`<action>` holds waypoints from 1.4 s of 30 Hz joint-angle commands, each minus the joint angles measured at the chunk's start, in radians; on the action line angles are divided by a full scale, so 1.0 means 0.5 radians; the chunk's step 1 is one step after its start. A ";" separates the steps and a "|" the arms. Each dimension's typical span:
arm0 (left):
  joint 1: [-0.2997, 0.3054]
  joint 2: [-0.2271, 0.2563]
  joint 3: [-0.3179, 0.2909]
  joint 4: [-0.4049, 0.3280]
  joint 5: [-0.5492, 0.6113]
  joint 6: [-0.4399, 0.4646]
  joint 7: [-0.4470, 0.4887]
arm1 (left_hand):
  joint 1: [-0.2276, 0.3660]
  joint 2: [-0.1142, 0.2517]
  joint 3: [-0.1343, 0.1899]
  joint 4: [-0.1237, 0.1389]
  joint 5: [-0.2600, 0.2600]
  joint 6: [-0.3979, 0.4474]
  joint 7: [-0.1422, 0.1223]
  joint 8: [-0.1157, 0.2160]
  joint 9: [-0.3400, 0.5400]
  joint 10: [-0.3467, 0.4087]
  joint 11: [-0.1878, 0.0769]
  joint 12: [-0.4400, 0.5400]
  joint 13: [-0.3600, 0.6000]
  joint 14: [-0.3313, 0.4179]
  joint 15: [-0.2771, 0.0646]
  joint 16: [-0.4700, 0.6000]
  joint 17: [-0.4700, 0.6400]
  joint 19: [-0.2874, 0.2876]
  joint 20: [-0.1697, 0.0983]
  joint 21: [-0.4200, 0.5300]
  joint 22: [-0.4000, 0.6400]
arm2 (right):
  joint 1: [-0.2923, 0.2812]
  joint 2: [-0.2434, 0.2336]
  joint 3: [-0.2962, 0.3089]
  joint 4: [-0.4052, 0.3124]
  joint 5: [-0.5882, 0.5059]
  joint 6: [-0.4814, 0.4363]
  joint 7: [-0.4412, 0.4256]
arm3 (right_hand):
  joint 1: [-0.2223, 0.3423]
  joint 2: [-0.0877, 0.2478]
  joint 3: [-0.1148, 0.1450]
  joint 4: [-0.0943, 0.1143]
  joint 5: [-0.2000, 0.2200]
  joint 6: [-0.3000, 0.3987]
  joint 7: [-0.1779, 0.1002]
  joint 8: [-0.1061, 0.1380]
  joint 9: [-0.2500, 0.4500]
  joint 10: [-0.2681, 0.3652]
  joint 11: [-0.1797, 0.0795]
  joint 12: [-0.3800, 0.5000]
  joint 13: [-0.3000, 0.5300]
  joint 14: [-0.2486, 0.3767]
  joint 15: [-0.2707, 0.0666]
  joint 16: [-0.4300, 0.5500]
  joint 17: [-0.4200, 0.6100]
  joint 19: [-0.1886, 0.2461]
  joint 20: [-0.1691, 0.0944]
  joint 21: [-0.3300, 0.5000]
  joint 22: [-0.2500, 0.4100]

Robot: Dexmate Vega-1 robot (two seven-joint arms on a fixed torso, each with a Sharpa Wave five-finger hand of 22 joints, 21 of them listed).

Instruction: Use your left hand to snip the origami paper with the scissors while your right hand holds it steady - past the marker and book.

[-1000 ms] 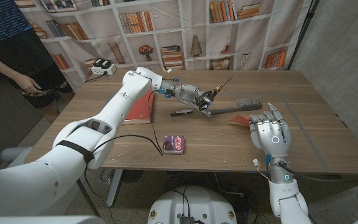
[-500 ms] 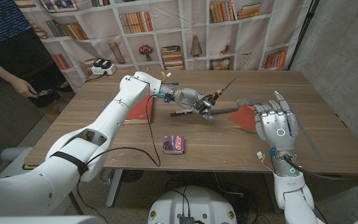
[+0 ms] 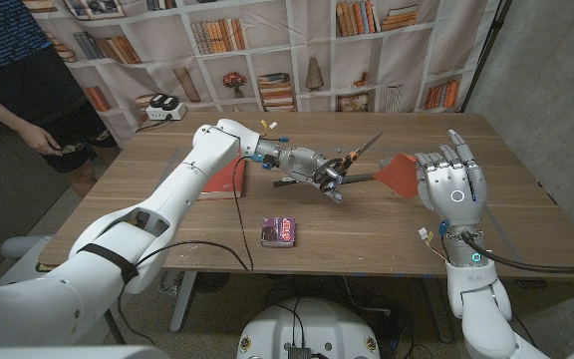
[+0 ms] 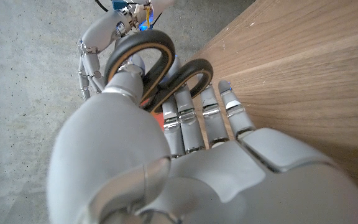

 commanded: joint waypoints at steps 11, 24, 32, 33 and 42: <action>-0.024 -0.021 0.034 0.147 -0.047 -0.073 -0.128 | -0.086 0.121 0.374 0.243 0.000 0.032 0.009 -0.028 -0.032 0.216 -0.218 0.033 0.022 0.418 -0.460 0.001 0.021 0.038 -0.002 0.001 0.002 | 0.258 0.020 0.034 0.140 0.122 0.066 -0.079 | 0.026 0.000 0.003 0.012 -0.007 0.065 -0.039 -0.010 0.002 0.009 -0.005 -0.013 0.004 0.019 -0.159 -0.016 0.004 -0.013 -0.120 -0.010 0.003; -0.063 -0.060 0.061 0.228 -0.021 -0.135 -0.142 | -0.263 -0.037 0.261 0.316 -0.004 0.116 0.006 -0.071 -0.115 0.248 -0.201 0.049 -0.002 0.460 -0.445 -0.018 -0.003 0.061 -0.013 -0.012 0.002 | 0.228 0.010 0.019 0.106 0.122 0.024 -0.068 | 0.027 0.004 0.002 0.017 -0.009 0.066 -0.039 -0.017 0.001 0.011 -0.005 -0.021 0.004 0.026 -0.158 -0.021 0.005 -0.020 -0.112 -0.012 0.003; -0.027 -0.058 0.037 0.190 0.001 -0.152 -0.126 | -0.340 -0.106 0.221 0.349 0.008 0.164 0.003 -0.085 -0.151 0.276 -0.197 0.060 -0.017 0.482 -0.443 -0.033 -0.024 0.070 -0.015 -0.018 0.002 | 0.213 0.015 0.006 0.091 0.109 0.011 -0.061 | 0.027 0.005 0.001 0.020 -0.010 0.065 -0.039 -0.022 0.000 0.013 -0.005 -0.028 0.005 0.030 -0.156 -0.025 0.006 -0.021 -0.109 -0.012 0.003; -0.021 -0.053 0.034 0.178 0.004 -0.157 -0.120 | -0.345 -0.111 0.219 0.351 0.009 0.168 0.007 -0.086 -0.155 0.279 -0.195 0.058 -0.024 0.481 -0.442 -0.036 -0.026 0.071 -0.012 -0.019 0.002 | 0.218 0.018 0.003 0.094 0.110 0.013 -0.064 | 0.028 0.005 0.002 0.020 -0.010 0.065 -0.039 -0.022 0.000 0.013 -0.005 -0.028 0.005 0.030 -0.158 -0.025 0.006 -0.020 -0.108 -0.012 0.003; 0.043 0.026 0.036 0.014 0.063 -0.300 -0.001 | -0.395 -0.204 0.176 0.358 0.018 0.170 0.004 -0.102 -0.167 0.252 -0.191 0.061 -0.013 0.482 -0.436 -0.051 -0.042 0.067 -0.004 -0.028 0.003 | 0.265 0.041 -0.016 0.133 0.125 0.031 -0.073 | 0.031 0.006 0.002 0.021 -0.011 0.066 -0.039 -0.027 0.000 0.017 -0.005 -0.033 0.005 0.028 -0.160 -0.030 0.005 -0.028 -0.101 -0.015 0.003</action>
